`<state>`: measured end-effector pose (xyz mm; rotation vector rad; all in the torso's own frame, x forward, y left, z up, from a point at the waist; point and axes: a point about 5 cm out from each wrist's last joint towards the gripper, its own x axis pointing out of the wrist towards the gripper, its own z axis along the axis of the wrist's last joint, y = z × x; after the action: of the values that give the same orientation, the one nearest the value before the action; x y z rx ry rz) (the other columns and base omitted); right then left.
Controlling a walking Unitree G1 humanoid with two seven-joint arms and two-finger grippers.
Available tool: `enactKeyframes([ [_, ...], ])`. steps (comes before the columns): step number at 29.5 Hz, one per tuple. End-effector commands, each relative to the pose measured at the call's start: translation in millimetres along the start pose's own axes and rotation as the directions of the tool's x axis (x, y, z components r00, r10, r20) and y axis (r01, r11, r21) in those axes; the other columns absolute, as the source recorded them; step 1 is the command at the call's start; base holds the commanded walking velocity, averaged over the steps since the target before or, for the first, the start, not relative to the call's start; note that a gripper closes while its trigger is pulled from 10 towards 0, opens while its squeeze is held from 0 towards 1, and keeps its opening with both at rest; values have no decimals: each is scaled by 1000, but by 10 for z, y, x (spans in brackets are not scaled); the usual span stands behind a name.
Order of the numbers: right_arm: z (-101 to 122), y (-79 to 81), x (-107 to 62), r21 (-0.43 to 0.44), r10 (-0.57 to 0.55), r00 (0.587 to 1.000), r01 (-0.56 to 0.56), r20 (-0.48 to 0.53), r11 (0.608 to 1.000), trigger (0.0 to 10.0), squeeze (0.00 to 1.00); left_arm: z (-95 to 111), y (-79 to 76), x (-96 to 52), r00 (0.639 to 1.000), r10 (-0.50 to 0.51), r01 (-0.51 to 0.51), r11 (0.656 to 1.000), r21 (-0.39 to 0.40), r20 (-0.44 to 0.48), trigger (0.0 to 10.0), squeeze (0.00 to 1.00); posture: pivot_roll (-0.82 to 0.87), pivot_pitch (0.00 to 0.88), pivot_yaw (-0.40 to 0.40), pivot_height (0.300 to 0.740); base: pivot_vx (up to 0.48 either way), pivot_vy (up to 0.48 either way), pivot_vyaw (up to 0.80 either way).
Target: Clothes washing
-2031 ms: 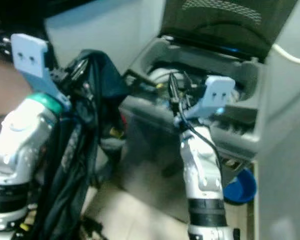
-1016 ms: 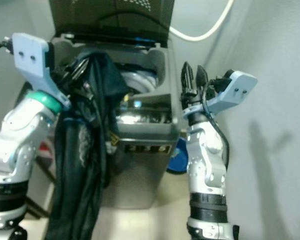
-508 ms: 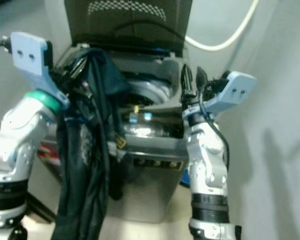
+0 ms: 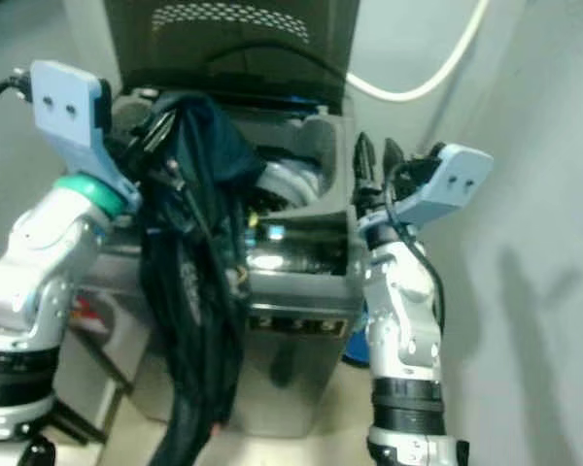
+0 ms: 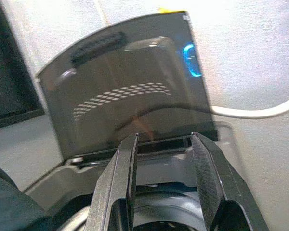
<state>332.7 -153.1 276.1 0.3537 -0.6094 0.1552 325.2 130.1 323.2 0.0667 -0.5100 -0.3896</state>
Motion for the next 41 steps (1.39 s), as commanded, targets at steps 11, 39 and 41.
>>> enactKeyframes([
  [11, -7, -2, -24, -13, 0, 1000, 0, 2, 1000, 10000, 0, 23, 36, -9, 1000, 20, -20, 1000, -3, 11, 10000, 0, -17, 66, 43, 740, 0, 430, 0],
  [39, -33, -13, -19, -40, -6, 1000, 5, -16, 999, 10000, 0, -25, 44, 2, 1000, 29, -29, 1000, 6, -9, 10000, 0, -18, 67, 44, 740, 0, 118, 0],
  [41, -34, -11, -19, -40, -4, 1000, 3, -16, 999, 10000, 0, -27, 48, 3, 999, 32, -32, 999, 9, -10, 10000, 0, -18, 67, 44, 740, 0, 0, 0],
])
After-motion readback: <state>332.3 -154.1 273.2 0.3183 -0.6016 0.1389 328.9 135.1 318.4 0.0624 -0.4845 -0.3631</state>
